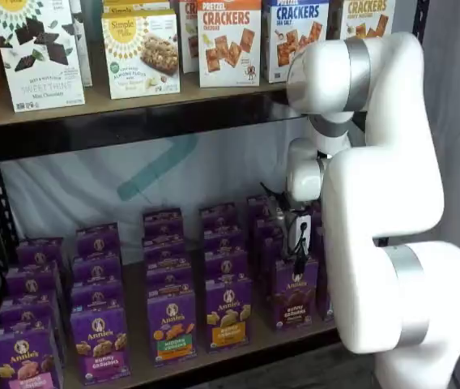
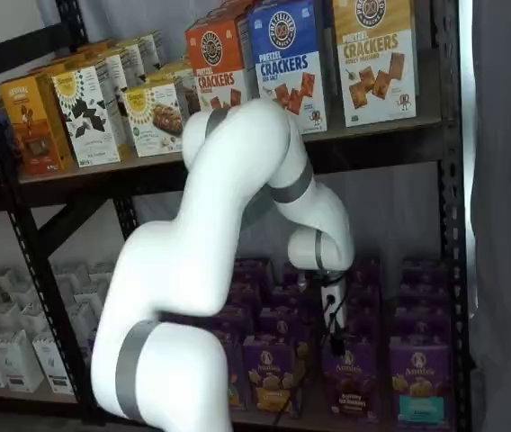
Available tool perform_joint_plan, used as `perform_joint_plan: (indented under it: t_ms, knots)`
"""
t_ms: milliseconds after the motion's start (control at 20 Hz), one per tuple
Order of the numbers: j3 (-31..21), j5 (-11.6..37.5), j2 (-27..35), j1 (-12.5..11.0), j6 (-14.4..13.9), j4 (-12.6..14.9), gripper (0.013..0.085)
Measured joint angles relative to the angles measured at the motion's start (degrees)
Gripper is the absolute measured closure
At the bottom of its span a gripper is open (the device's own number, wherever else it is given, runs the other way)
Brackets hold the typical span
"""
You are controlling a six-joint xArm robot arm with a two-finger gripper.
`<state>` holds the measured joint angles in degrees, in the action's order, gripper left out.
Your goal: Pick up the purple box with a brown patch in the center, on the bottom shelf, the fifth box from the left
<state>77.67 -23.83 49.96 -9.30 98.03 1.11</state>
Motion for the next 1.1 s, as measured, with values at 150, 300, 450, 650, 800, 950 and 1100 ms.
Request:
perform_joint_plan:
  t_ms: [150, 300, 450, 650, 800, 950, 1100]
  knots:
    - [1.5, 0.0, 1.5, -0.2, -0.1, 0.3, 0.0130]
    - [3.0, -0.3, 3.0, -0.3, -1.0, 1.5, 0.0130]
    - [4.3, -0.5, 4.3, -0.5, -1.7, 2.5, 0.0130]
    - [5.8, -0.8, 5.7, -0.8, -2.5, 3.7, 0.0130]
    - [6.8, -0.9, 6.7, -0.9, -3.1, 4.5, 0.0130]
    - [7.7, -1.0, 7.6, -1.0, -3.5, 5.0, 0.0130]
    - [8.5, -1.1, 8.3, -1.0, -3.9, 5.5, 0.0130]
